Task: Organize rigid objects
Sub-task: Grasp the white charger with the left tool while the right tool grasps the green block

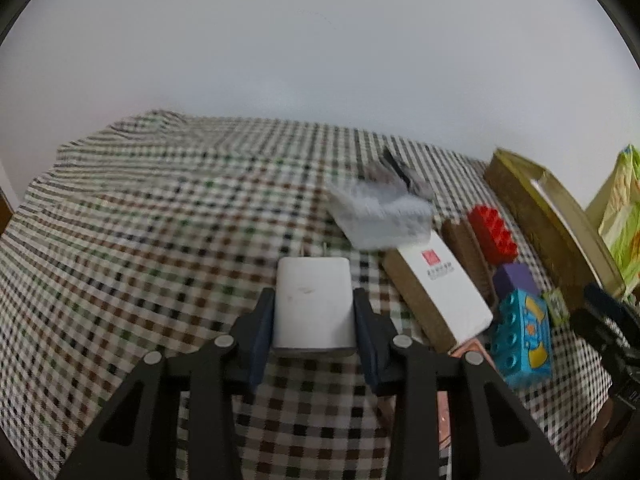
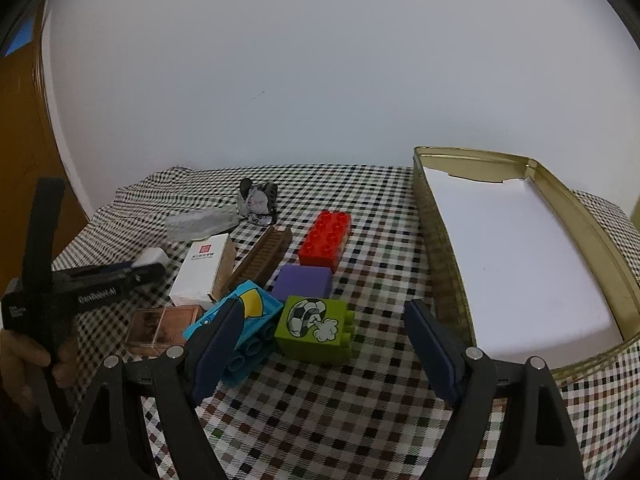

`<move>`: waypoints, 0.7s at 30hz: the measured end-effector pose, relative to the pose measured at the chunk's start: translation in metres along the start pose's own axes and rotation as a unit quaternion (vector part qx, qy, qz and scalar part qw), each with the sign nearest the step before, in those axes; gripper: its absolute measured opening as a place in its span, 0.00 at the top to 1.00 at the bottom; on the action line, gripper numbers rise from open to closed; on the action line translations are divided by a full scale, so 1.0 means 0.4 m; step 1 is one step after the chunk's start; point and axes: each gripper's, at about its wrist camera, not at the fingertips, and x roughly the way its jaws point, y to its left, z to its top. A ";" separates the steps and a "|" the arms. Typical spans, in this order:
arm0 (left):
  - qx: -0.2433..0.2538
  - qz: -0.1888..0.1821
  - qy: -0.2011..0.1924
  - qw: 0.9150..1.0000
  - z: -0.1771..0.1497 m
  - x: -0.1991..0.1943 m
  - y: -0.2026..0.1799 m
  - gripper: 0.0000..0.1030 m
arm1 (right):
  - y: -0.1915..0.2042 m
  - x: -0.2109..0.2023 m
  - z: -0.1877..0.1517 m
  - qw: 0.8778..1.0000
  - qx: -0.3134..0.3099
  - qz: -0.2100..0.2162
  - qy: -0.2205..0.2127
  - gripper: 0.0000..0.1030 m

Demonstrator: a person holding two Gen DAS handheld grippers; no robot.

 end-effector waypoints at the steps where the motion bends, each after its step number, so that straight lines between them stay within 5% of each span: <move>1: 0.000 0.004 -0.007 1.000 0.002 -0.005 0.004 0.64 | -0.008 0.005 0.000 1.000 0.002 -0.003 0.006 0.19; 12: 0.003 0.003 -0.012 1.000 0.011 -0.012 0.016 0.64 | 0.016 0.046 -0.014 0.997 -0.034 -0.026 0.056 0.28; 14: 0.006 0.006 -0.019 1.000 0.011 -0.014 0.007 0.64 | 0.026 0.058 -0.012 0.996 -0.045 -0.038 0.064 0.32; 17: 0.005 0.006 -0.021 1.000 0.012 -0.016 0.014 0.64 | 0.018 0.096 -0.010 0.994 -0.040 -0.024 0.100 0.54; 21: 0.002 0.006 -0.021 1.000 0.011 -0.009 0.004 0.64 | 0.007 0.109 -0.001 0.994 -0.024 -0.024 0.102 0.56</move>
